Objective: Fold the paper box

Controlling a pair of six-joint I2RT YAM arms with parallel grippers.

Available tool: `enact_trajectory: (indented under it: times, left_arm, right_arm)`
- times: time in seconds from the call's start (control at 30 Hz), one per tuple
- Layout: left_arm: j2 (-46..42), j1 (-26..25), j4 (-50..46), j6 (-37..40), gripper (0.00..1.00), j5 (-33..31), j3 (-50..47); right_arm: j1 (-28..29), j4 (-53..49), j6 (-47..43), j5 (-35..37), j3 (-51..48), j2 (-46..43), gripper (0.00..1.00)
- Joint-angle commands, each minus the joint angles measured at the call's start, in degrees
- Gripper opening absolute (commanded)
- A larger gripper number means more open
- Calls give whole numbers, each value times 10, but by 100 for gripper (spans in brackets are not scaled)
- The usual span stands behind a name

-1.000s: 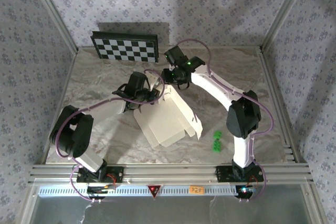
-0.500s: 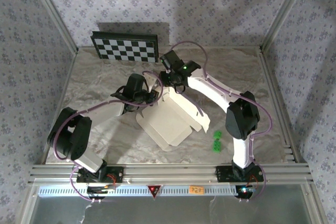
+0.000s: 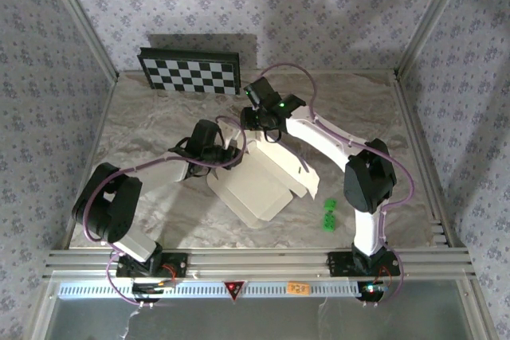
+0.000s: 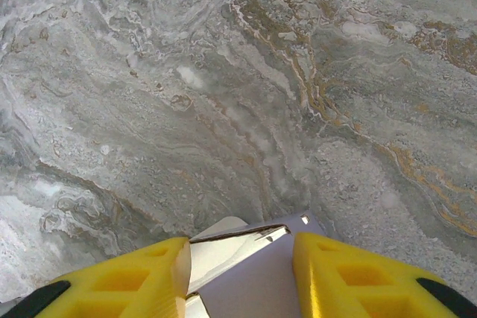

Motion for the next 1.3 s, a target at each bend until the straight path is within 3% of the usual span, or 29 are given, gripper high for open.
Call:
enact_trajectory:
  times: [0.0, 0.33, 0.43, 0.57, 0.8, 0.93, 1.27]
  left_arm:
    - [-1, -1, 55, -15, 31, 21, 4]
    - [-26, 1, 186, -29, 39, -5, -37]
    - [-27, 1, 199, -28, 49, -15, -37]
    - [-27, 4, 183, -26, 52, -48, -30]
    - [-23, 25, 226, -23, 54, 20, -36]
    - [-11, 27, 243, -26, 48, 59, -27]
    - [3, 25, 223, -47, 17, 61, -24]
  right_arm:
    - [5, -27, 15, -8, -15, 6, 42]
    - [6, -26, 15, -11, -15, 3, 41]
    - [6, -26, 15, -12, -14, 3, 41]
    - [6, -27, 15, -12, -14, 3, 41]
    - [6, -27, 14, -14, -14, 4, 41]
    - [7, -27, 15, -14, -12, 5, 40]
    - [8, -29, 15, -13, -11, 5, 40]
